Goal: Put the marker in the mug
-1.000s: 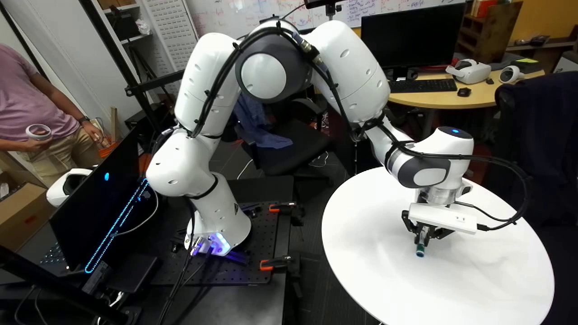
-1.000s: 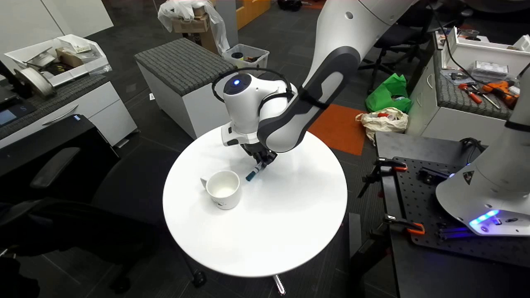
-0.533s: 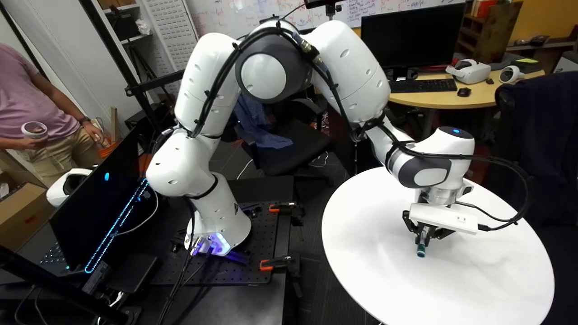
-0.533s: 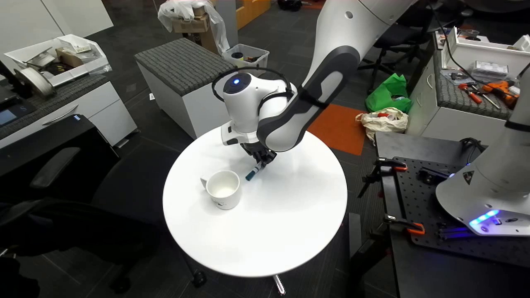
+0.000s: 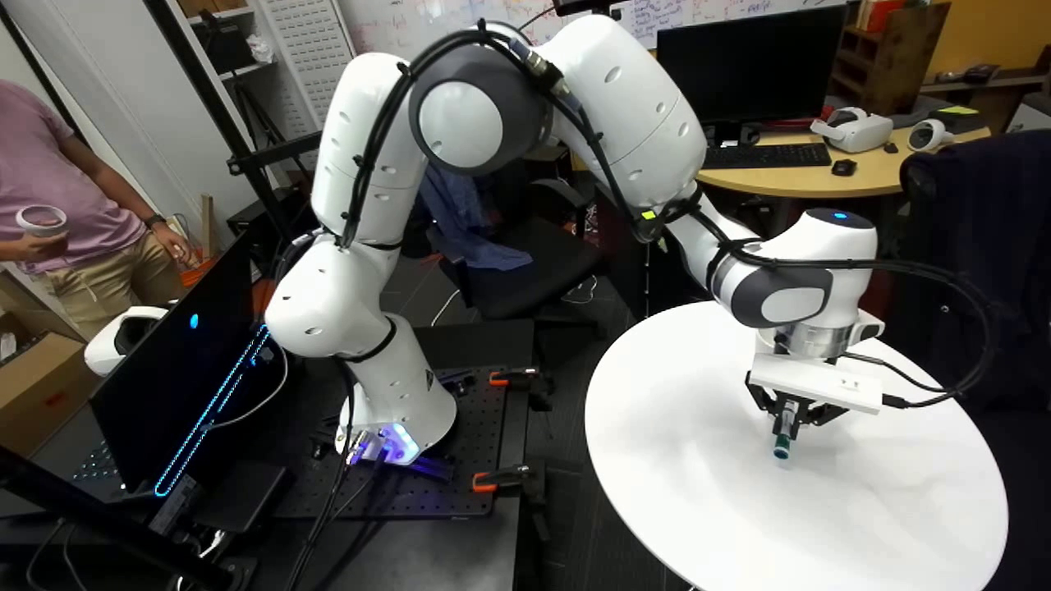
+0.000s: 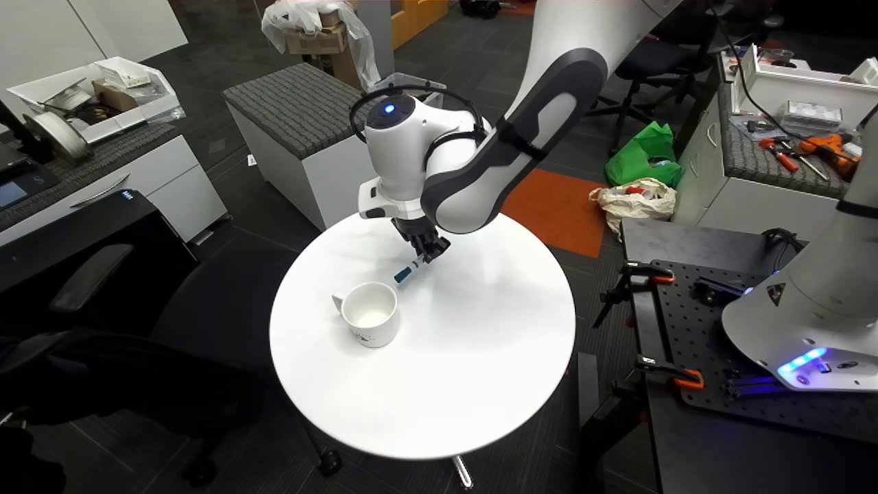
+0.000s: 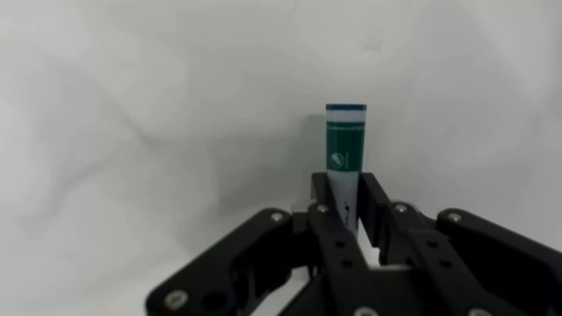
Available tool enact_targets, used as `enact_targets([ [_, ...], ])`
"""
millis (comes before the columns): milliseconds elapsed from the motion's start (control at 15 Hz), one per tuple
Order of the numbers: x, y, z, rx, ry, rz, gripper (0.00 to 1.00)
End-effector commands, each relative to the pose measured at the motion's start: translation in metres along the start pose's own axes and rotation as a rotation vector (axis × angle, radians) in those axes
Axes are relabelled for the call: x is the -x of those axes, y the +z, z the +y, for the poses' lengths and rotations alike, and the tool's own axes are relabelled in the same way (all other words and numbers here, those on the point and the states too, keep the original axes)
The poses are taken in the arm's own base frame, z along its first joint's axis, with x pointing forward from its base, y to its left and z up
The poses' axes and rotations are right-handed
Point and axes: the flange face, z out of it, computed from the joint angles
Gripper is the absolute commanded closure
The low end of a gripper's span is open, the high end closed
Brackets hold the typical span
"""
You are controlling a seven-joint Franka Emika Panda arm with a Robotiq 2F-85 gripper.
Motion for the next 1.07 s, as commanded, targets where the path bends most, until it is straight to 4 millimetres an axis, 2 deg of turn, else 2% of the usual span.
enact_targets([
  [0, 0.007, -0.040, -0.003, 0.034, 0.054, -0.008, 0.95],
  [533, -0.006, -0.104, 0.001, 0.099, 0.060, -0.051, 0.95],
  [1000, -0.039, -0.134, -0.011, 0.104, -0.020, -0.111, 0.95],
])
